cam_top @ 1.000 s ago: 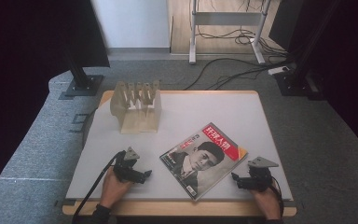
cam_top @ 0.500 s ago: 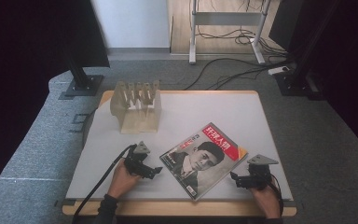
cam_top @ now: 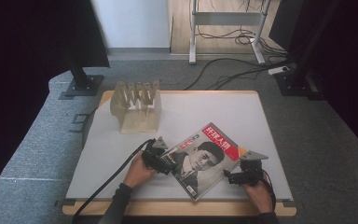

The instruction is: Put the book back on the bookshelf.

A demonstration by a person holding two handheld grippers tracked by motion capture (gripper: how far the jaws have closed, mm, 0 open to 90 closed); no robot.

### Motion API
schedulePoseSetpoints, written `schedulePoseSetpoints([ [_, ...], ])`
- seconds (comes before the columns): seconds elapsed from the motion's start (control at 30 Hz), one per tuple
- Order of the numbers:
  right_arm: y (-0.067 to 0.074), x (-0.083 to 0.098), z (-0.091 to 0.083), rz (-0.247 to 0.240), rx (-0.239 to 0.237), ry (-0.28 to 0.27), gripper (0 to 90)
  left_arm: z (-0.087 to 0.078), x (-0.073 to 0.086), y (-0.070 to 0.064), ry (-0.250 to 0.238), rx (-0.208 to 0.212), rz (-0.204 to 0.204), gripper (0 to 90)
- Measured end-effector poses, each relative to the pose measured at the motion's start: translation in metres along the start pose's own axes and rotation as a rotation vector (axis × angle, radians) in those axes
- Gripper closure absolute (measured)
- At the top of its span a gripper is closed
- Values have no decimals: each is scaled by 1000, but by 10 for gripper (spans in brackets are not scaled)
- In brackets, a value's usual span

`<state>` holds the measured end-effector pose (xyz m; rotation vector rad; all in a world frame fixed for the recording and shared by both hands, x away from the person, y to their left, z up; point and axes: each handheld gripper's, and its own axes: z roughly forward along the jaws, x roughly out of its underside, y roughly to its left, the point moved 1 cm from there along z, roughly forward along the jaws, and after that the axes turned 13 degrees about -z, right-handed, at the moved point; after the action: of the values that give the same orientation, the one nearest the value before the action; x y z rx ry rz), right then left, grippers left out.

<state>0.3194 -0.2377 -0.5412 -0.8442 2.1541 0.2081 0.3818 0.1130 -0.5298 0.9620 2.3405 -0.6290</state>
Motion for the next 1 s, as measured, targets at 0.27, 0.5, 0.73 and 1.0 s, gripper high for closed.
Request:
schedulePoseSetpoints([
  [0.27, -3, -4, 6, 2, -9, 17, 0, 5, 1, -8, 17, 17, 23, 0],
  [0.5, -9, -11, 15, -6, -13, 22, 0, 1, 7, -17, 47, -1, 35, 0],
  [0.73, -15, -19, 24, -17, -26, 22, 0, -6, 16, -23, 47, 8, 30, 0],
  [1.0, -22, -28, 35, -37, -46, 21, 0, -13, 28, -29, 35, 37, 18, 0],
])
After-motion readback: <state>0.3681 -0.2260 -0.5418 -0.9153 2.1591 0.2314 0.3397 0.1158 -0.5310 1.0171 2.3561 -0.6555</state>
